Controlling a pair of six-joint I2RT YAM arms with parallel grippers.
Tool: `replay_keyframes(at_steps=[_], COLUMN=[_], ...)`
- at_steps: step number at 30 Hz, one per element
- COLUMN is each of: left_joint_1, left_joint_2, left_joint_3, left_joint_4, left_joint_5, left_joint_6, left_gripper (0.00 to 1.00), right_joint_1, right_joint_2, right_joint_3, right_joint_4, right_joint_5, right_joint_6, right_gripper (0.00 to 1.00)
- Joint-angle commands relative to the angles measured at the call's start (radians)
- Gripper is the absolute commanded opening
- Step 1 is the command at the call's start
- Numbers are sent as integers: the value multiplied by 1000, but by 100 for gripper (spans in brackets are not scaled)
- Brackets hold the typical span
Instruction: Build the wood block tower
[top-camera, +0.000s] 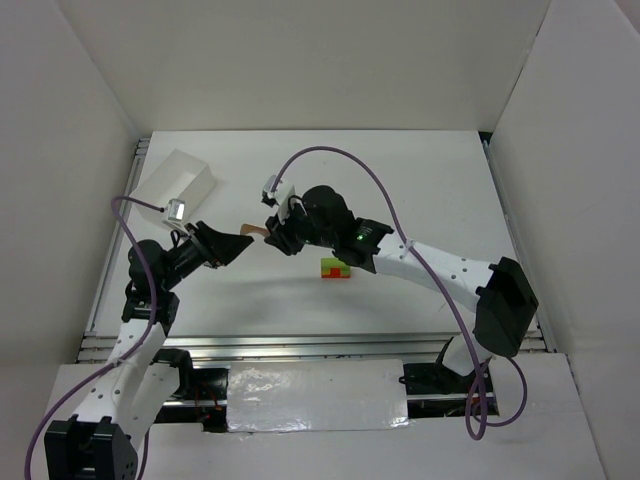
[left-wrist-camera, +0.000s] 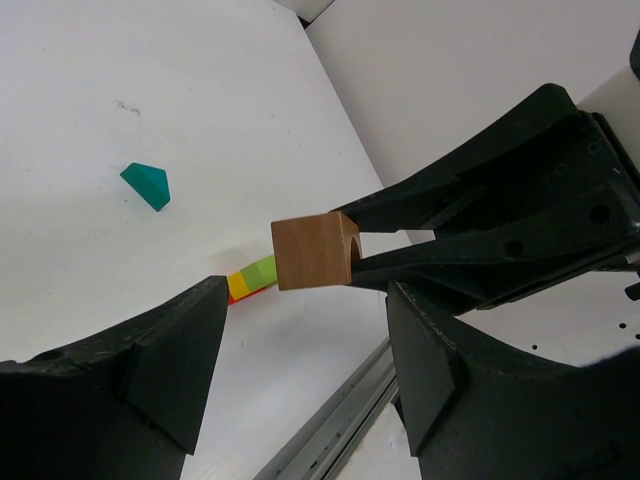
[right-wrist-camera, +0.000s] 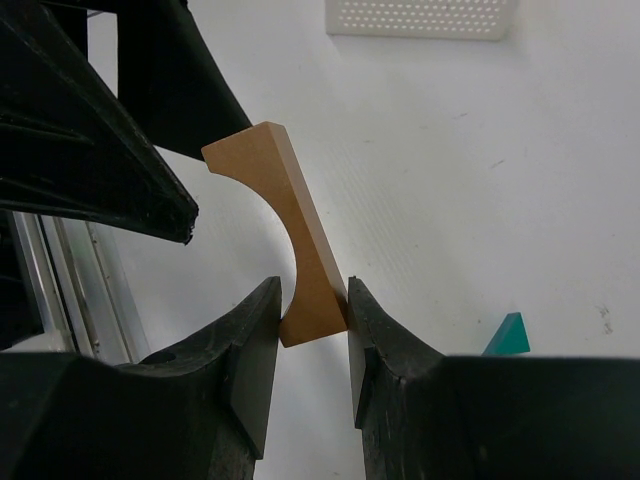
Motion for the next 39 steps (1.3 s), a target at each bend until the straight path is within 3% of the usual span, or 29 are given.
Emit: replay_keyframes(at_steps=[1, 6, 11, 19, 20, 21, 23, 26, 29, 31, 32, 33, 36, 39], left_joint_1=[8, 8, 9, 8, 8, 8, 8, 8, 8, 6, 6, 5, 2, -11], left_joint_2=[-16, -32, -27, -7, -6, -4, -1, 5, 19, 28, 34, 34, 45, 71], left_joint_3=[10, 32, 20, 12, 9, 6, -3, -28, -20, -8, -10, -14, -5, 9], left_joint_4=[85, 45, 76, 128, 134, 140, 175, 260, 272, 290, 327, 346, 350, 434], left_joint_5=[21, -15, 1, 27, 32, 40, 50, 104, 129, 156, 206, 230, 334, 443], left_joint_6=[-15, 13, 8, 7, 10, 22, 40, 109, 189, 252, 272, 311, 410, 434], left_gripper=[77, 73, 53, 37, 28, 24, 11, 0, 0, 0, 0, 0, 0, 0], right_joint_1=[14, 16, 20, 30, 27, 28, 28, 25, 5, -16, -41, -52, -78, -93], right_joint_2=[-45, -42, -36, -16, -14, -17, -29, -51, -82, -112, -122, -128, -117, -99], right_joint_3=[5, 0, 9, 26, 26, 25, 20, 49, 91, 112, 134, 149, 276, 339], right_joint_4=[26, 26, 17, -17, -20, -15, -20, -69, -154, -228, -251, -323, -529, -613], right_joint_5=[-24, -60, -67, -90, -97, -99, -99, -129, -203, -247, -295, -313, -393, -474], right_joint_6=[-17, -22, -26, -71, -79, -83, -112, -192, -279, -327, -380, -410, -530, -569], right_gripper=[0, 0, 0, 0, 3, 16, 24, 43, 62, 80, 95, 100, 100, 100])
